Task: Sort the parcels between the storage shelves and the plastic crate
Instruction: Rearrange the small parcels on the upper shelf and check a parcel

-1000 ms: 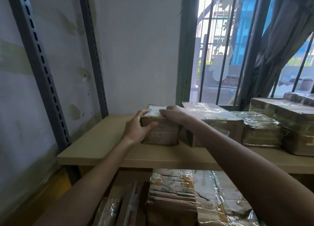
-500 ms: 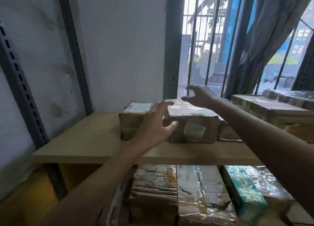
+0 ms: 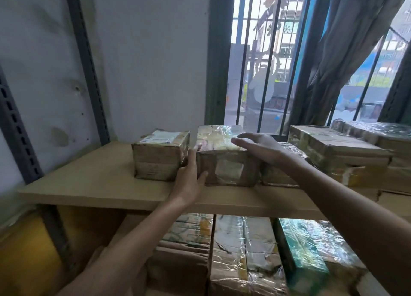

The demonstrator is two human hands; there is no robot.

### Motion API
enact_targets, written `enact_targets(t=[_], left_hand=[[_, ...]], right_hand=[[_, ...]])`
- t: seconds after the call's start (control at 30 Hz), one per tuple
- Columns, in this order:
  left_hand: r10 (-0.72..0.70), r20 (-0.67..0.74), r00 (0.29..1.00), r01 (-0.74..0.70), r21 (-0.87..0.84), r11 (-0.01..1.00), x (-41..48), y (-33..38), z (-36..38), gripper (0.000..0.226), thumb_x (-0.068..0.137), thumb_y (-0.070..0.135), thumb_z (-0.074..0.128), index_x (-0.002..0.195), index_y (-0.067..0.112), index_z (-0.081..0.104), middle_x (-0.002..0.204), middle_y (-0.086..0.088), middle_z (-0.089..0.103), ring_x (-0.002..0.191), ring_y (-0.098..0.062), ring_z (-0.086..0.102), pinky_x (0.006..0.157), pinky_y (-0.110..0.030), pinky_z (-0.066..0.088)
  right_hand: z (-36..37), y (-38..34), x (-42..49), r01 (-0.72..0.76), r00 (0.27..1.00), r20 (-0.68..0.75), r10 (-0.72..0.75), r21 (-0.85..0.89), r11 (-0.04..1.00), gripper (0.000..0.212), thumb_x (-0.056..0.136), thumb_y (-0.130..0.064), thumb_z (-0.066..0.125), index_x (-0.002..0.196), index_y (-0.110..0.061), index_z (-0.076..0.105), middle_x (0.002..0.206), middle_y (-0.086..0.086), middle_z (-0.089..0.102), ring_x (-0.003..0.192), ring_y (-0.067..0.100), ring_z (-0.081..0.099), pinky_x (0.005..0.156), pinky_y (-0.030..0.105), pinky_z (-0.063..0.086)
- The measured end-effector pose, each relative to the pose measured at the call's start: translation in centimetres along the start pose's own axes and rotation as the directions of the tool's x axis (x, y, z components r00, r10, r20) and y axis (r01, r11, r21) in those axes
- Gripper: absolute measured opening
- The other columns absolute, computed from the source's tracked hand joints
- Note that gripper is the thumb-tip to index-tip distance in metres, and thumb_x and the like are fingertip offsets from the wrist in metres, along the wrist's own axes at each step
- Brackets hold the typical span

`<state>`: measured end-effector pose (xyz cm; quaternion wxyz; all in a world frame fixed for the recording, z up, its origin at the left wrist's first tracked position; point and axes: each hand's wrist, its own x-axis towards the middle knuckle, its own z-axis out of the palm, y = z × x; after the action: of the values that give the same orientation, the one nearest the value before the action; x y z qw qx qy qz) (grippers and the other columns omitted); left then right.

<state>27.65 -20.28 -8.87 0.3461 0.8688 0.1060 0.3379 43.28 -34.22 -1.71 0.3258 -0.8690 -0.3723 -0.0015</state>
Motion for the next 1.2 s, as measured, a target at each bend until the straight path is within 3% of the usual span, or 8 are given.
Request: enact_targets(t=[0.17,0.3,0.5,0.6,0.73,0.83,1.0,1.2], left_hand=[[0.097,-0.124,0.987,-0.124,-0.233,0.964,0.1,1.1,-0.6,0.062,0.088,-0.001,0.052,0.133,0.035,0.028,0.136,0.002,0.047,0.119,-0.017,0.052,0.086,-0.019,0.043],[-0.106,-0.366,0.925,-0.098,-0.498,0.862,2.8,3.4,-2.7,0.034,0.095,0.023,0.045,0.126,0.029,0.033,0.118,-0.005,0.061,0.105,-0.018,0.059,0.08,-0.024,0.05],[-0.287,-0.367,0.885,0.027,-0.574,0.819,5.0,6.3,-5.5,0.032,0.092,0.055,0.033,0.081,0.035,0.055,0.09,0.016,0.061,0.093,-0.008,0.056,0.073,-0.024,0.04],[-0.152,-0.267,0.952,-0.032,-0.579,0.815,4.1,6.7,-5.2,0.018,0.091,0.048,0.042,0.103,0.04,0.053,0.104,0.024,0.056,0.102,-0.002,0.05,0.074,-0.014,0.035],[0.115,-0.1,0.988,-0.145,-0.387,0.911,3.2,5.8,-4.7,0.078,0.07,0.051,0.065,0.133,0.054,0.019,0.144,0.023,0.024,0.129,-0.004,0.028,0.099,-0.027,0.03],[0.15,-0.058,0.987,-0.161,-0.415,0.895,3.1,5.3,-4.8,0.096,0.076,0.039,0.069,0.14,0.051,0.0,0.132,0.043,0.015,0.134,-0.006,0.025,0.106,-0.039,0.03],[0.155,-0.188,0.97,-0.22,-0.399,0.89,3.9,6.2,-5.3,0.081,0.087,0.031,0.059,0.134,0.059,-0.001,0.143,0.029,0.02,0.129,-0.001,0.032,0.096,-0.03,0.042],[0.177,-0.31,0.934,-0.287,-0.359,0.888,4.4,5.7,-6.0,0.053,0.09,0.025,0.055,0.131,0.041,0.026,0.132,0.017,0.037,0.108,0.003,0.046,0.079,-0.001,0.042]], right_hand=[[-2.2,-1.6,-1.9,0.174,0.983,-0.099,-0.153,0.26,0.95,0.061,0.077,-0.056,0.061,0.133,-0.037,0.047,0.14,0.0,0.048,0.116,0.012,0.05,0.087,0.022,0.039],[-5.1,-3.2,-3.1,0.264,0.958,-0.014,-0.286,0.429,0.864,0.08,0.072,-0.05,0.071,0.141,-0.038,0.032,0.143,-0.001,0.042,0.118,0.013,0.051,0.083,0.019,0.046],[-5.4,-4.9,-3.7,0.521,0.821,-0.198,-0.536,-0.123,0.845,0.113,0.067,-0.036,0.08,0.151,-0.019,0.006,0.157,0.001,0.021,0.137,0.022,0.032,0.109,0.035,0.032],[-6.2,-5.7,-3.2,0.49,0.821,-0.408,-0.398,0.149,0.859,0.07,0.087,-0.027,0.064,0.146,-0.016,0.027,0.144,0.005,0.045,0.128,0.025,0.047,0.105,0.048,0.041],[-7.4,-6.4,-2.7,0.4,0.881,-0.375,-0.288,0.265,0.877,0.054,0.094,-0.037,0.048,0.144,-0.027,0.032,0.138,0.002,0.05,0.119,0.024,0.055,0.094,0.048,0.05],[-7.2,-6.5,-2.6,0.367,0.895,-0.349,-0.279,0.218,0.904,0.053,0.095,-0.045,0.04,0.145,-0.033,0.029,0.138,0.002,0.05,0.119,0.024,0.054,0.092,0.049,0.052],[-6.8,-7.1,-2.4,0.355,0.911,-0.326,-0.254,0.303,0.885,0.049,0.097,-0.047,0.031,0.144,-0.033,0.029,0.118,-0.016,0.055,0.104,0.011,0.055,0.084,0.04,0.051],[-5.9,-7.1,-2.4,0.298,0.938,-0.28,-0.207,0.339,0.892,0.06,0.09,-0.05,0.047,0.145,-0.038,0.025,0.135,0.002,0.055,0.12,0.026,0.055,0.1,0.054,0.044]])
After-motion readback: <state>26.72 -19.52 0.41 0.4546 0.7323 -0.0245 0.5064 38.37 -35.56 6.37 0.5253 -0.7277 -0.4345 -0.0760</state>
